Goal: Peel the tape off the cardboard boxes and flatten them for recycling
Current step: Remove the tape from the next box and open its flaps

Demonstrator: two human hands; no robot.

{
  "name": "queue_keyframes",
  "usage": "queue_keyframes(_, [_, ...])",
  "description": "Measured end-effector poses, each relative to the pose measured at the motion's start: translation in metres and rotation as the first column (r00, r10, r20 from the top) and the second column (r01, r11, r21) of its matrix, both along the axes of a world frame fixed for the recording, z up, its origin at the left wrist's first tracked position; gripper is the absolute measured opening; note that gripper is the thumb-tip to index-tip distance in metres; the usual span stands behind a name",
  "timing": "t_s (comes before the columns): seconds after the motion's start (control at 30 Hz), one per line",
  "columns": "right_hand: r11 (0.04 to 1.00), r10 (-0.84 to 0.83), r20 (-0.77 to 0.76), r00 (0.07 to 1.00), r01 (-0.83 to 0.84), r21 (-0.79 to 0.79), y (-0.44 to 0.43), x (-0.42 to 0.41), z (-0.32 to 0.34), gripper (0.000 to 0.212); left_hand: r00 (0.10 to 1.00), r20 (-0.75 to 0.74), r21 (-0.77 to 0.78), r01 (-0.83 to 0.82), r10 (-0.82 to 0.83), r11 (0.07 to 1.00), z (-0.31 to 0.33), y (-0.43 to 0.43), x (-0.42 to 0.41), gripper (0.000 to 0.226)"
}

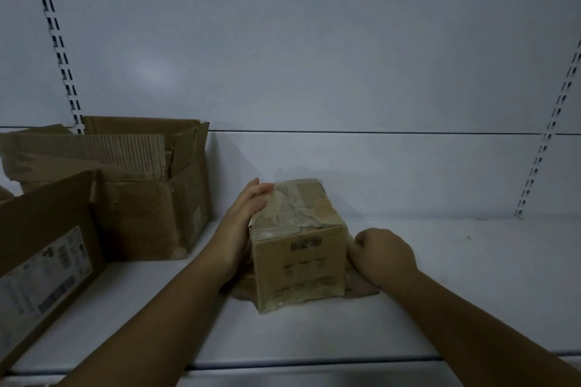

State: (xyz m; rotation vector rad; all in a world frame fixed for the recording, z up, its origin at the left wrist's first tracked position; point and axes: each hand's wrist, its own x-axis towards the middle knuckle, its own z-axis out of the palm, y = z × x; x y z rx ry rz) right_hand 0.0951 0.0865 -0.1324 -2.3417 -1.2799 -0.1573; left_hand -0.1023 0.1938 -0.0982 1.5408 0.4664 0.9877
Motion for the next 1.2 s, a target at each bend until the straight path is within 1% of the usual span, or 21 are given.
queue_keyframes(0.1, [0.996, 0.016, -0.022, 1.000, -0.014, 0.086, 0.000, 0.003, -0.001, 0.043, 0.997, 0.075, -0.091, 0.030, -0.023, 0.995, -0.006, 0.002, -0.001, 0.029])
queue_keyframes(0.2, [0.962, 0.102, -0.032, 0.994, -0.091, 0.257, -0.004, 0.002, 0.003, 0.026, 0.997, 0.083, -0.110, 0.018, -0.009, 0.994, -0.011, 0.001, -0.002, 0.038])
queue_keyframes(0.3, [0.813, 0.390, -0.058, 0.919, -0.315, 0.490, -0.007, -0.004, 0.006, 0.009, 0.996, 0.086, -0.119, 0.017, -0.007, 0.993, -0.013, 0.006, -0.003, 0.041])
queue_keyframes(0.37, [0.681, 0.589, 0.004, 0.808, -0.500, 0.535, -0.009, -0.012, 0.006, 0.038, 0.997, 0.068, -0.120, 0.039, -0.031, 0.992, -0.014, 0.009, -0.004, 0.042])
queue_keyframes(0.43, [0.576, 0.705, 0.110, 0.700, -0.656, 0.488, -0.010, -0.015, 0.005, 0.062, 0.991, 0.085, -0.145, 0.115, -0.103, 0.983, -0.010, 0.011, -0.002, 0.043])
queue_keyframes(0.5, [0.557, 0.748, 0.145, 0.648, -0.732, 0.392, -0.011, -0.015, 0.006, 0.081, 0.973, 0.098, -0.209, 0.225, -0.208, 0.952, -0.004, 0.015, 0.000, 0.047])
queue_keyframes(0.57, [0.562, 0.751, 0.195, 0.631, -0.765, 0.314, -0.012, -0.013, 0.009, 0.080, 0.947, 0.099, -0.329, 0.320, -0.305, 0.888, 0.005, 0.022, 0.004, 0.052])
queue_keyframes(0.63, [0.557, 0.725, 0.304, 0.618, -0.785, 0.270, -0.012, -0.011, 0.011, 0.069, 0.948, 0.039, -0.357, 0.310, -0.317, 0.881, 0.014, 0.023, 0.005, 0.048])
queue_keyframes(0.67, [0.564, 0.700, 0.348, 0.624, -0.781, 0.266, -0.012, -0.010, 0.012, 0.064, 0.958, -0.007, -0.320, 0.269, -0.286, 0.908, 0.016, 0.022, 0.004, 0.041])
queue_keyframes(0.7, [0.575, 0.669, 0.380, 0.638, -0.769, 0.279, -0.011, -0.010, 0.012, 0.060, 0.979, -0.081, -0.232, 0.166, -0.189, 0.958, 0.017, 0.022, 0.002, 0.033])
queue_keyframes(0.73, [0.585, 0.637, 0.403, 0.657, -0.753, 0.301, -0.010, -0.009, 0.013, 0.057, 0.991, -0.129, -0.117, 0.017, -0.032, 0.993, 0.014, 0.023, -0.003, 0.025])
queue_keyframes(0.77, [0.594, 0.604, 0.421, 0.677, -0.734, 0.329, -0.009, -0.009, 0.014, 0.054, 0.982, -0.107, -0.017, -0.156, 0.153, 0.988, 0.012, 0.021, -0.010, 0.020])
queue_keyframes(0.83, [0.607, 0.531, 0.447, 0.720, -0.691, 0.392, -0.007, -0.009, 0.015, 0.053, 0.874, 0.081, 0.122, -0.486, 0.479, 0.865, 0.008, 0.010, -0.030, 0.019])
queue_keyframes(0.87, [0.612, 0.488, 0.461, 0.741, -0.667, 0.424, -0.006, -0.010, 0.016, 0.054, 0.831, 0.172, 0.220, -0.555, 0.528, 0.802, 0.007, 0.001, -0.040, 0.016])
queue_keyframes(0.9, [0.619, 0.441, 0.482, 0.757, -0.645, 0.447, -0.005, -0.012, 0.017, 0.054, 0.847, 0.195, 0.386, -0.531, 0.495, 0.755, 0.005, -0.009, -0.046, 0.011])
queue_keyframes(0.93, [0.626, 0.395, 0.505, 0.767, -0.628, 0.463, -0.005, -0.014, 0.018, 0.054, 0.900, 0.127, 0.587, -0.408, 0.418, 0.700, 0.004, -0.020, -0.048, 0.019])
queue_keyframes(0.97, [0.629, 0.359, 0.525, 0.771, -0.616, 0.475, -0.005, -0.017, 0.018, 0.054, 0.937, -0.020, 0.746, -0.218, 0.349, 0.629, 0.001, -0.027, -0.045, 0.038])
queue_keyframes(1.0, [0.628, 0.332, 0.539, 0.774, -0.608, 0.486, -0.005, -0.018, 0.017, 0.053, 0.936, -0.164, 0.835, -0.037, 0.313, 0.549, -0.004, -0.030, -0.040, 0.055])
queue_keyframes(1.03, [0.624, 0.311, 0.548, 0.777, -0.602, 0.499, -0.007, -0.020, 0.017, 0.051, 0.921, -0.250, 0.869, 0.077, 0.300, 0.488, -0.009, -0.029, -0.035, 0.066])
queue_keyframes(1.07, [0.615, 0.294, 0.558, 0.776, -0.600, 0.511, -0.008, -0.021, 0.017, 0.050, 0.916, -0.268, 0.883, 0.110, 0.299, 0.457, -0.011, -0.027, -0.030, 0.069])
queue_keyframes(1.2, [0.566, 0.242, 0.633, 0.735, -0.637, 0.523, -0.014, -0.022, 0.019, 0.048, 0.947, -0.135, 0.886, -0.015, 0.290, 0.463, -0.009, -0.024, -0.026, 0.055])
